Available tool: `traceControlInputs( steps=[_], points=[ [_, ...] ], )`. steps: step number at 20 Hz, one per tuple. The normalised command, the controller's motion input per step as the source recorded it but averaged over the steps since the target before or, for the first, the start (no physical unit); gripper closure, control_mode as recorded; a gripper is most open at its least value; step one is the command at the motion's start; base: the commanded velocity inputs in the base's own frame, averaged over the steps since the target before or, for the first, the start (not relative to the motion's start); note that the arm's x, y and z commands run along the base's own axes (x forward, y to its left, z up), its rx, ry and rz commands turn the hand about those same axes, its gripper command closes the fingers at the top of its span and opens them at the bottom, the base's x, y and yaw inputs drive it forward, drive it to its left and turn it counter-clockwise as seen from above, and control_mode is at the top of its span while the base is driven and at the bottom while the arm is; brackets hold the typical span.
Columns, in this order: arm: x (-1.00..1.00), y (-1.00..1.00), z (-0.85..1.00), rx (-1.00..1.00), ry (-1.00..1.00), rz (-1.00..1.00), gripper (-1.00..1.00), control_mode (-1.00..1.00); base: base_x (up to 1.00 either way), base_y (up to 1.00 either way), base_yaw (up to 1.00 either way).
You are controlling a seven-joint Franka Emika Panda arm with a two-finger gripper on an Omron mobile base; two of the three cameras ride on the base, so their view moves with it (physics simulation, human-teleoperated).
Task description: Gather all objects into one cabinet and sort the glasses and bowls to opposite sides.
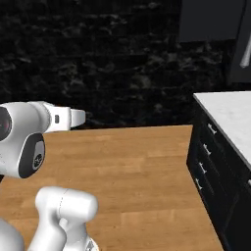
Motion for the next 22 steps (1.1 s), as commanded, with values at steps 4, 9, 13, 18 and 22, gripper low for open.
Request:
traceControlInputs(
  steps=[4, 9, 13, 18, 22],
  points=[
    [0.0, 0.0, 0.0, 0.0, 0.0, 0.0, -1.0, 1.0, 1.0, 0.25, -0.39],
    [0.0, 0.0, 0.0, 0.0, 0.0, 0.0, -1.0, 1.0, 0.9, 0.27, -0.5],
    [0.0, 0.0, 0.0, 0.0, 0.0, 0.0, -1.0, 1.0, 0.57, 0.1, -0.64],
    [0.0, 0.0, 0.0, 0.0, 0.0, 0.0, -1.0, 1.0, 0.57, 0.0, -0.66],
    [0.0, 0.0, 0.0, 0.0, 0.0, 0.0, -1.0, 1.0, 0.68, 0.07, -0.63]
  ],
)
